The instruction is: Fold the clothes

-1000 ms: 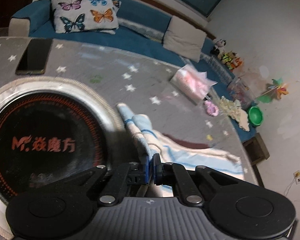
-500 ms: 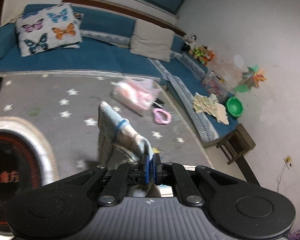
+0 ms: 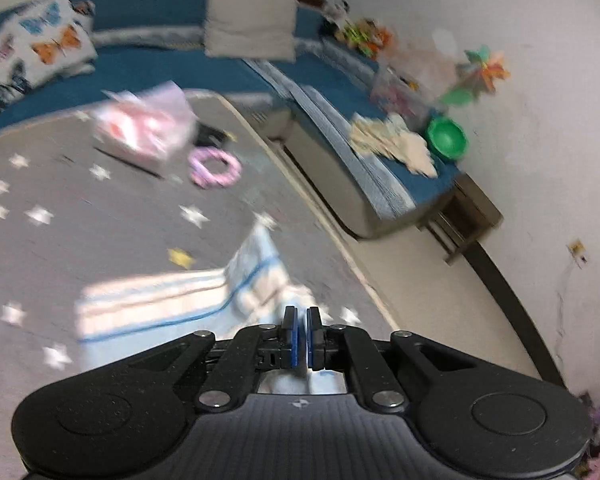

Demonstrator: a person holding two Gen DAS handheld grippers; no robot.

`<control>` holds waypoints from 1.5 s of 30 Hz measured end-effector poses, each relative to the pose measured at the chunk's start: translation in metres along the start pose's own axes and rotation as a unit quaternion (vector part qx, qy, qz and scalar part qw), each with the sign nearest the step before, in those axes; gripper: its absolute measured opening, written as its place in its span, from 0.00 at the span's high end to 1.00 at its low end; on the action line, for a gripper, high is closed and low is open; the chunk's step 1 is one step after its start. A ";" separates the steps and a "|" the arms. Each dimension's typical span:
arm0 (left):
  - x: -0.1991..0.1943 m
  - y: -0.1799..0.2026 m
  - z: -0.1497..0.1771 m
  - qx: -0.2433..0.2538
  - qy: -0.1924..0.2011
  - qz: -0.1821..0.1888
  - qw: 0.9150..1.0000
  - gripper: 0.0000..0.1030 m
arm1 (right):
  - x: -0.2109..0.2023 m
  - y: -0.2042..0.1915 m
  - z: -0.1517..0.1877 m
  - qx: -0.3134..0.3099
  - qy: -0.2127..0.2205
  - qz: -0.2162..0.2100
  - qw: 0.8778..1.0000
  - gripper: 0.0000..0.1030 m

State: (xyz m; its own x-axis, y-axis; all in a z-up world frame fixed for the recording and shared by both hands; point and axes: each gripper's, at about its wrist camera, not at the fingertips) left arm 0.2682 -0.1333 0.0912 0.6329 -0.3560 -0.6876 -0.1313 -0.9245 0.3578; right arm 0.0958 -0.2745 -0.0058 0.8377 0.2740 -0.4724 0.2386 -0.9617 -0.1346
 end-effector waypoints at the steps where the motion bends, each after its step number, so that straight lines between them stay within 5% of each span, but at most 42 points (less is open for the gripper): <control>1: 0.005 0.002 0.003 0.003 -0.006 0.001 1.000 0.94 | -0.003 0.004 0.000 0.004 0.001 0.003 1.000 0.64; 6: 0.013 0.005 0.016 0.028 -0.022 -0.006 0.999 0.92 | -0.015 0.027 0.003 0.031 0.003 0.020 0.999 0.64; 10: 0.003 -0.009 0.020 0.049 -0.014 -0.017 0.999 0.62 | -0.027 0.038 0.002 0.040 0.012 0.035 0.999 0.63; 15: -0.011 -0.042 0.027 0.047 -0.007 -0.043 0.998 0.53 | -0.035 0.048 -0.013 0.055 0.028 0.025 0.998 0.63; 23: -0.024 -0.103 0.043 0.024 -0.019 -0.087 0.996 0.49 | 0.025 0.047 -0.044 0.049 -0.018 -0.003 0.999 0.63; 31: -0.019 -0.120 0.053 0.048 -0.021 -0.103 0.993 0.48 | 0.085 0.026 -0.052 0.025 -0.046 0.013 0.999 0.66; 45: 0.007 -0.132 0.038 0.048 -0.014 -0.102 0.994 0.43 | 0.104 0.053 -0.059 0.090 -0.057 0.006 0.994 0.61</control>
State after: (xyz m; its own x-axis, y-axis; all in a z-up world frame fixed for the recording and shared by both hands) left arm 0.2610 -0.0192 0.0156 0.6331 -0.1625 -0.7568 -0.0764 -0.9861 0.1479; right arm 0.2242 -0.2972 -0.0103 0.7768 0.2703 -0.5688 0.1285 -0.9522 -0.2771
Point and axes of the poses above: each gripper's, at about its wrist camera, not at the fingertips, and x roughly the way its jaws point, y to its right, z to its underside, and after that the axes turned 7 degrees about y, right-handed
